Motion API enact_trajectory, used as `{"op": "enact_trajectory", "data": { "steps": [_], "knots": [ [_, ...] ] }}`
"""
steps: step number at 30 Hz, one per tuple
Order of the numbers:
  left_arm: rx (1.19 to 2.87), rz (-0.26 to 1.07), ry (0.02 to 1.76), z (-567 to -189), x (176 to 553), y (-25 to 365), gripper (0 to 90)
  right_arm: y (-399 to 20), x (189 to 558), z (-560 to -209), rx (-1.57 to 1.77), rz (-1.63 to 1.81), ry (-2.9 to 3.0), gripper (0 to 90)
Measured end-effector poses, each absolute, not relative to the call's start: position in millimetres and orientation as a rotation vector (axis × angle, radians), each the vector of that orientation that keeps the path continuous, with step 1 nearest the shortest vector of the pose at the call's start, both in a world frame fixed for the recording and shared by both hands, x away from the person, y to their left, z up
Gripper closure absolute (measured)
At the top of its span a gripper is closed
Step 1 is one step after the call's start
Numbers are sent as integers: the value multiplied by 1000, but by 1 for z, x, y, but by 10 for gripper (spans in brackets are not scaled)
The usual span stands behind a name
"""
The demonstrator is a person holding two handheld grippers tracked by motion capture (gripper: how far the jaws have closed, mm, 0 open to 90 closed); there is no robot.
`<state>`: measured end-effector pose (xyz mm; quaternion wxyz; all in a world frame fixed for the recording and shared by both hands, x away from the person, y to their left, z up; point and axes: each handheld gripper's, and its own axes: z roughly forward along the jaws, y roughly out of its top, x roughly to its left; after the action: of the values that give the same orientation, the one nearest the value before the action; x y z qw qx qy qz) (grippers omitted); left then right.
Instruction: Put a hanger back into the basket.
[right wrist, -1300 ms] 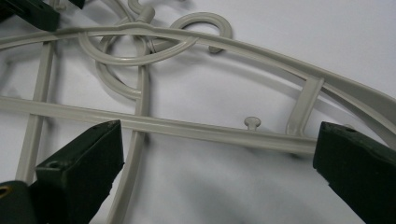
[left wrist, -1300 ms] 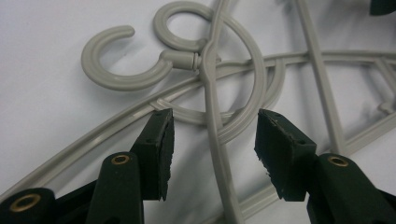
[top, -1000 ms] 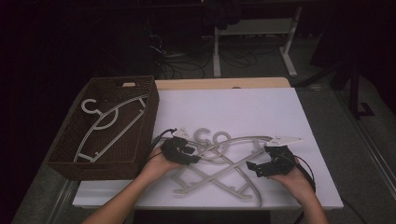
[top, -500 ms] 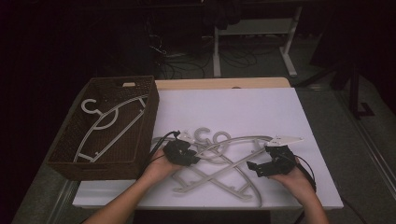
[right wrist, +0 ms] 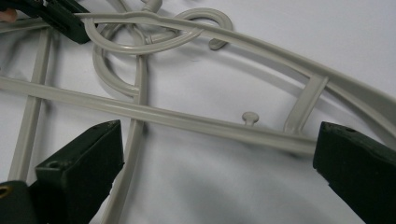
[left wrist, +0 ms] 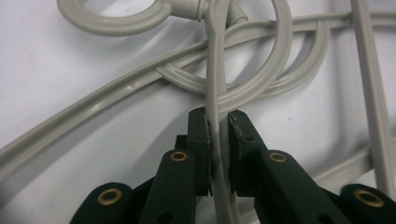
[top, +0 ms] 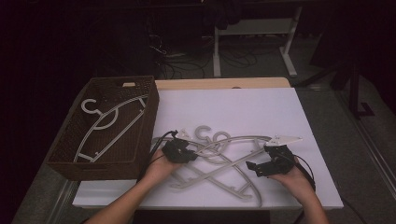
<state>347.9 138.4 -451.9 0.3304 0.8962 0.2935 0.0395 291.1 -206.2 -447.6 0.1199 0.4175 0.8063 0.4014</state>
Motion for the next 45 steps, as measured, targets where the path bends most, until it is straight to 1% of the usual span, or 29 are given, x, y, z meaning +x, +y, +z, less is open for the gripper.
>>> {"op": "enact_trajectory", "data": {
  "steps": [7, 17, 23, 30, 35, 38, 41, 43, 44, 45],
  "knots": [
    [2319, 106, 796, -449, 350, 137, 821, -208, 291, -447, 1219, 1178, 2351, 17],
    [2276, 131, 789, -430, 353, 132, 824, -215, 290, -445, 1230, 1190, 2327, 17],
    [2258, 169, 781, -407, 356, 130, 825, -220, 290, -444, 1233, 1203, 2311, 17],
    [2234, 213, 757, -366, 362, 135, 824, -220, 289, -443, 1224, 1212, 2313, 17],
    [2228, 264, 738, -334, 363, 145, 824, -218, 289, -443, 1214, 1214, 2319, 17],
    [2221, 296, 737, -317, 365, 158, 824, -217, 289, -443, 1213, 1215, 2320, 17],
    [2208, 308, 747, -309, 367, 166, 825, -218, 289, -443, 1216, 1219, 2318, 17],
    [2188, 329, 758, -298, 371, 184, 825, -218, 289, -443, 1220, 1218, 2318, 17],
    [2188, 329, 758, -298, 371, 184, 824, -218, 290, -443, 1220, 1217, 2318, 17],
    [2177, 337, 775, -293, 373, 196, 825, -218, 290, -443, 1221, 1217, 2317, 17]
  ]
}}
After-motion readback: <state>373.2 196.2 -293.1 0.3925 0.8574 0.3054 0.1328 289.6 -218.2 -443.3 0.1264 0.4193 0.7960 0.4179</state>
